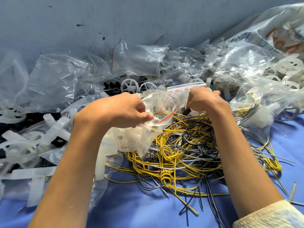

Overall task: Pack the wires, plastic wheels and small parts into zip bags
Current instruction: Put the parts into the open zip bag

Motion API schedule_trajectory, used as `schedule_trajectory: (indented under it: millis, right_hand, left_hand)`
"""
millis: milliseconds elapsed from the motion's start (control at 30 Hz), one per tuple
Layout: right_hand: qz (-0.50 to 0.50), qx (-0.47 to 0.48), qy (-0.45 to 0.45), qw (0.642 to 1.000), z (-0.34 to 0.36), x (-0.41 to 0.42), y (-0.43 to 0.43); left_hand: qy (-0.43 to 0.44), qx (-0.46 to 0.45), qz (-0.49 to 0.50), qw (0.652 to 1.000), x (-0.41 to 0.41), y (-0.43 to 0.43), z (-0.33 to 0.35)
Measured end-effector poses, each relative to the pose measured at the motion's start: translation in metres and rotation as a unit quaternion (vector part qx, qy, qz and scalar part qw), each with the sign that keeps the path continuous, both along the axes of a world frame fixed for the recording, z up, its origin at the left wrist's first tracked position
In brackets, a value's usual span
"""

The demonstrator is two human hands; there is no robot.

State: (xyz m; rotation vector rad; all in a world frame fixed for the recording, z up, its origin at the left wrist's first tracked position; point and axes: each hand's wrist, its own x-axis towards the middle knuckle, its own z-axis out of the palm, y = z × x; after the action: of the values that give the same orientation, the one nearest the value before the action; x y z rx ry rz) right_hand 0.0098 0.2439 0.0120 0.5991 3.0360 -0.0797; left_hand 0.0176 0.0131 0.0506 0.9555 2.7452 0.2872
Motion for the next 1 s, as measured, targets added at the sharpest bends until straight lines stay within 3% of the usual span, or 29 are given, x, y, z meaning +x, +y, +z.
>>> schedule_trajectory:
  millis: [167, 367, 600, 1000]
  right_hand:
    - [0.03, 0.048, -0.09, 0.994, -0.006, 0.002, -0.004]
    - [0.059, 0.048, -0.117, 0.99, -0.006, 0.0, 0.001]
    - [0.137, -0.064, -0.127, 0.98, 0.009, 0.008, 0.01]
    - [0.111, -0.058, -0.121, 0.985, 0.006, 0.006, 0.004]
  left_hand:
    - [0.002, 0.006, -0.006, 1.0, 0.001, 0.0, 0.0]
    - [0.0, 0.002, -0.006, 1.0, 0.001, 0.001, 0.0]
    - [-0.002, 0.002, -0.01, 1.0, 0.001, 0.001, 0.0]
    - [0.0, 0.001, -0.012, 1.0, 0.003, 0.002, 0.0]
